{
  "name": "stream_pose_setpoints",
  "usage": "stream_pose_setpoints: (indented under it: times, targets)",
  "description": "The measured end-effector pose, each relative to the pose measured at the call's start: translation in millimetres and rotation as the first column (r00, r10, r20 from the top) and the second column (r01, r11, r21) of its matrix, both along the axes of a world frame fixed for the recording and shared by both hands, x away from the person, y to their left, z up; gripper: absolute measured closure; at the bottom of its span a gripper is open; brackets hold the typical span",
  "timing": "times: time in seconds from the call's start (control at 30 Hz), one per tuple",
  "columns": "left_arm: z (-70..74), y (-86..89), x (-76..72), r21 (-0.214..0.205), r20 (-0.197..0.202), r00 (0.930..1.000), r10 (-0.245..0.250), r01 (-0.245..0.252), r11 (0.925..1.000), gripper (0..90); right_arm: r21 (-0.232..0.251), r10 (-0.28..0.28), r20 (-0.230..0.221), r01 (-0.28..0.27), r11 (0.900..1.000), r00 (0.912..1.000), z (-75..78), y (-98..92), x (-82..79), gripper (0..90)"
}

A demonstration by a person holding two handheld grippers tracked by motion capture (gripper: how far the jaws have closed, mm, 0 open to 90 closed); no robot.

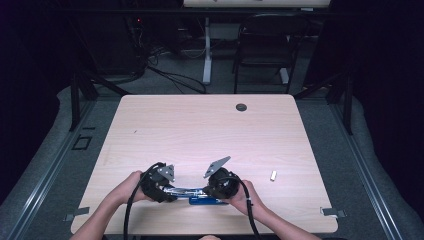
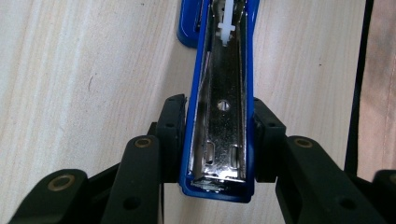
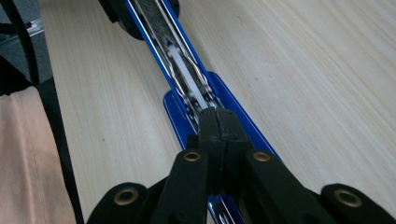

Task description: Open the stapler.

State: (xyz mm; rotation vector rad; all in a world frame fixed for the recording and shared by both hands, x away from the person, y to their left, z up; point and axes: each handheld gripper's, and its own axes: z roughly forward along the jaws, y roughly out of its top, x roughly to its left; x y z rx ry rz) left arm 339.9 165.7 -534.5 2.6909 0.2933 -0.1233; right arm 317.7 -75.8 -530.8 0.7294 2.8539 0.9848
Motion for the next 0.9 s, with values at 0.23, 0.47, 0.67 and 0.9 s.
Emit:
stream_pose_setpoints:
  times: [0.23,0.47,0.67,0.9]
  targets:
    - [-0.2,0.1,-0.7,-0.005,0.013,0.9999,0.002,-0.002,1.0000,64.0,0.038,0.020,-0.019,-0.020,0.9991,0.9996,-6.9,24.4,4.3,90.0]
    - [1.0,-0.4,-1.7,0.000,0.032,0.9995,-0.004,0.004,1.0000,63.8,0.054,0.033,-0.017,-0.032,0.9980,0.9993,-8.0,33.6,4.3,90.0]
    - [4.4,-1.3,-3.2,0.005,0.052,0.9986,-0.002,0.001,1.0000,62.6,0.062,0.032,-0.025,-0.031,0.9976,0.9992,-9.1,32.1,6.0,90.0]
    - [6.1,0.8,-2.2,-0.001,0.045,0.9990,0.007,-0.007,1.0000,59.0,0.061,0.033,-0.035,-0.030,0.9977,0.9989,-9.3,31.0,6.9,90.0]
